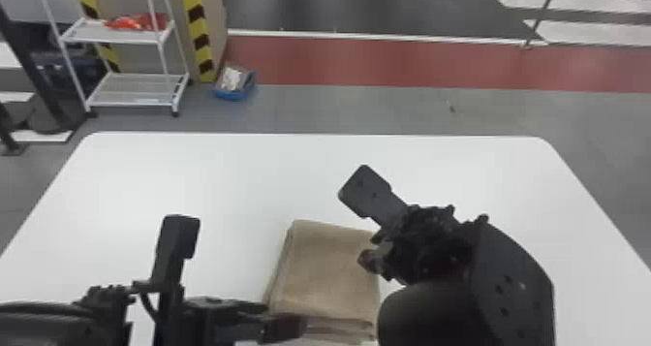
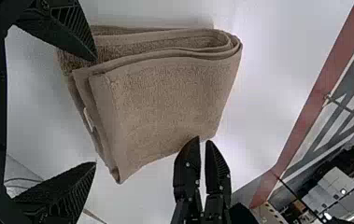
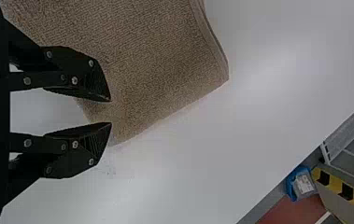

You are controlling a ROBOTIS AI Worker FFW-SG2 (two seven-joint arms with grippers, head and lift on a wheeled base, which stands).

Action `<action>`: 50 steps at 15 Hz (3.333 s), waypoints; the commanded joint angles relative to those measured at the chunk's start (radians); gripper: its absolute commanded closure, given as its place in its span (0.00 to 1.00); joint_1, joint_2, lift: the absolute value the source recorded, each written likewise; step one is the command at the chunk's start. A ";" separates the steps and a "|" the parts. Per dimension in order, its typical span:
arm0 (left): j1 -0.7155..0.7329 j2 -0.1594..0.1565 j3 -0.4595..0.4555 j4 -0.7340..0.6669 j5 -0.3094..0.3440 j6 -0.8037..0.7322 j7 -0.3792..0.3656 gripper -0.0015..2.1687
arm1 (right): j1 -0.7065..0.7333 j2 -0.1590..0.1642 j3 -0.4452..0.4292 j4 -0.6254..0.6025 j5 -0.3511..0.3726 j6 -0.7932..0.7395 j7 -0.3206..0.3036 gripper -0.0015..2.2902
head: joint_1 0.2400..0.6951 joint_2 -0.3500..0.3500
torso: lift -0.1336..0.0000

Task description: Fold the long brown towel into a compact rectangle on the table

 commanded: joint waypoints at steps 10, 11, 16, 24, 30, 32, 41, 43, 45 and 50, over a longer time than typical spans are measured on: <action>0.002 -0.002 0.062 -0.002 0.048 0.000 0.006 0.04 | -0.049 0.034 -0.032 0.169 -0.001 -0.097 -0.065 0.37 | 1.00 0.41 | 0.07; 0.003 -0.002 0.062 -0.005 0.050 0.000 0.006 0.04 | -0.053 0.040 -0.034 0.179 -0.005 -0.112 -0.074 0.37 | 1.00 0.41 | 0.07; 0.012 -0.002 0.094 -0.021 0.076 -0.003 0.009 0.04 | -0.049 0.053 -0.093 0.115 -0.040 -0.094 -0.117 0.30 | 1.00 0.42 | 0.07; 0.143 -0.007 0.181 0.000 0.220 -0.715 0.164 0.04 | 0.328 0.195 -0.627 -0.224 -0.825 -0.511 -0.626 0.03 | 1.00 0.40 | 0.07; 0.364 -0.030 0.157 0.094 0.213 -1.420 0.358 0.04 | 0.615 0.195 -0.687 -0.118 -1.060 -1.149 -0.985 0.03 | 1.00 0.47 | 0.07; 0.387 -0.048 0.149 0.104 0.139 -1.436 0.450 0.04 | 0.628 0.181 -0.689 -0.064 -1.074 -1.207 -1.021 0.04 | 1.00 0.51 | 0.07; 0.453 -0.051 0.149 0.064 0.035 -1.460 0.542 0.04 | 0.674 0.112 -0.692 -0.018 -1.160 -1.416 -1.016 0.04 | 1.00 0.55 | 0.07; 0.460 -0.051 0.151 0.051 0.032 -1.460 0.549 0.04 | 0.675 0.106 -0.689 -0.018 -1.160 -1.416 -1.016 0.04 | 1.00 0.55 | 0.07; 0.463 -0.051 0.151 0.044 0.032 -1.460 0.556 0.04 | 0.678 0.099 -0.690 -0.018 -1.160 -1.416 -1.016 0.04 | 1.00 0.56 | 0.07; 0.460 -0.051 0.152 0.043 0.033 -1.457 0.563 0.04 | 0.680 0.101 -0.690 -0.020 -1.160 -1.416 -1.015 0.04 | 1.00 0.56 | 0.07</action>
